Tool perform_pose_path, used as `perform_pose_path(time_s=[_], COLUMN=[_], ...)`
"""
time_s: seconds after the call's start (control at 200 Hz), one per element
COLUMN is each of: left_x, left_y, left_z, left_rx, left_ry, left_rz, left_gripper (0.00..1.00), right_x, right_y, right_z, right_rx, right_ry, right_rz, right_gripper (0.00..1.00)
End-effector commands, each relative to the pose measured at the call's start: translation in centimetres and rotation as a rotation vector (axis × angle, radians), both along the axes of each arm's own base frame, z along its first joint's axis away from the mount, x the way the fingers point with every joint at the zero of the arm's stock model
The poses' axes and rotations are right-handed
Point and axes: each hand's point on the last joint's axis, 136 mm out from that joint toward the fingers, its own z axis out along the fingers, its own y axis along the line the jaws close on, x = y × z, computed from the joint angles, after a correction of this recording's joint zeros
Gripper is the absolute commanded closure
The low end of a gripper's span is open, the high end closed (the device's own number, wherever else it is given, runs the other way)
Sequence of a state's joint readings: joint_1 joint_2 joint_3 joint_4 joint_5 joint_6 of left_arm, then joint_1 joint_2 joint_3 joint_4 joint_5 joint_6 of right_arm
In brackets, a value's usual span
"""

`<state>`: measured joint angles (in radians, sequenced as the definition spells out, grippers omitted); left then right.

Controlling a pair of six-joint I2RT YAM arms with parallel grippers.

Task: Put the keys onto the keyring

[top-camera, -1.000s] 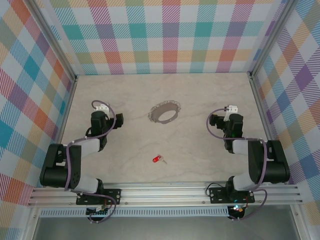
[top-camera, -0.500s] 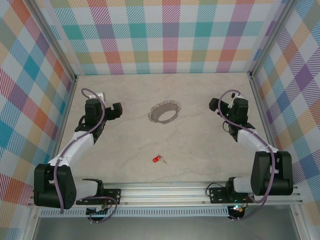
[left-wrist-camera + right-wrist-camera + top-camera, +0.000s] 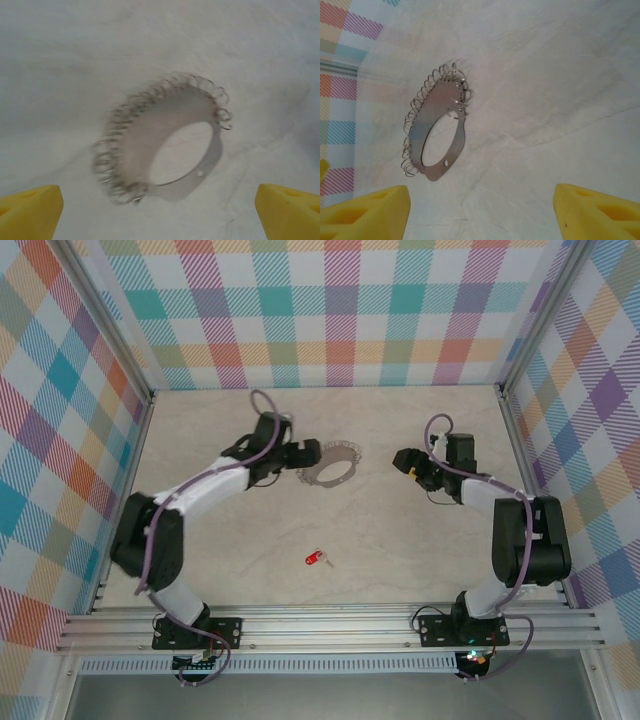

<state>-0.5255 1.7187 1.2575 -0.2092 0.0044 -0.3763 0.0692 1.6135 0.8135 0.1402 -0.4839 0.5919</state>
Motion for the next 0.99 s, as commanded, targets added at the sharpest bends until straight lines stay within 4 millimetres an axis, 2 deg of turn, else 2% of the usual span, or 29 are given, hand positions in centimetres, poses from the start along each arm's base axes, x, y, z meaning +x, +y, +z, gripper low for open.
perform_pose_path(time_s=[0.0,0.09,0.21,0.235,0.47,0.685,0.99], left_x=[-0.5,-0.1,0.1,0.5,1.2,1.6,0.7], left_y=[-3.8,-6.1,-7.8,-8.4,-9.5,-9.6,-8.0], left_z=[-1.1,-2.4,-5.0,-4.9,-7.2,-8.5,-10.1], left_rx=[0.018,0.01,-0.023,-0.042,-0.049,-0.022,0.039], left_ry=[0.082,0.103,0.16,0.143,0.174,0.195,0.217], left_rz=[-0.053,-0.07,-0.074,-0.076,-0.091,-0.084,-0.062], left_gripper=[0.03,0.03,0.03,0.03,0.03,0.03,0.03], right_x=[-0.1,-0.1,-0.5,-0.6,-1.6,-2.1,-2.2], right_y=[1.2,1.1,0.7,0.7,1.4,2.6,2.9], right_z=[0.0,-0.6,-1.2,-1.3,-1.6,-1.3,-0.9], right_rx=[0.025,-0.012,-0.051,-0.055,-0.023,0.001,-0.016], right_ry=[0.045,0.063,0.088,0.091,0.102,0.093,0.086], right_rz=[0.025,-0.001,-0.024,-0.024,0.013,0.05,0.045], right_gripper=[0.24,0.2,0.14,0.14,0.16,0.18,0.19])
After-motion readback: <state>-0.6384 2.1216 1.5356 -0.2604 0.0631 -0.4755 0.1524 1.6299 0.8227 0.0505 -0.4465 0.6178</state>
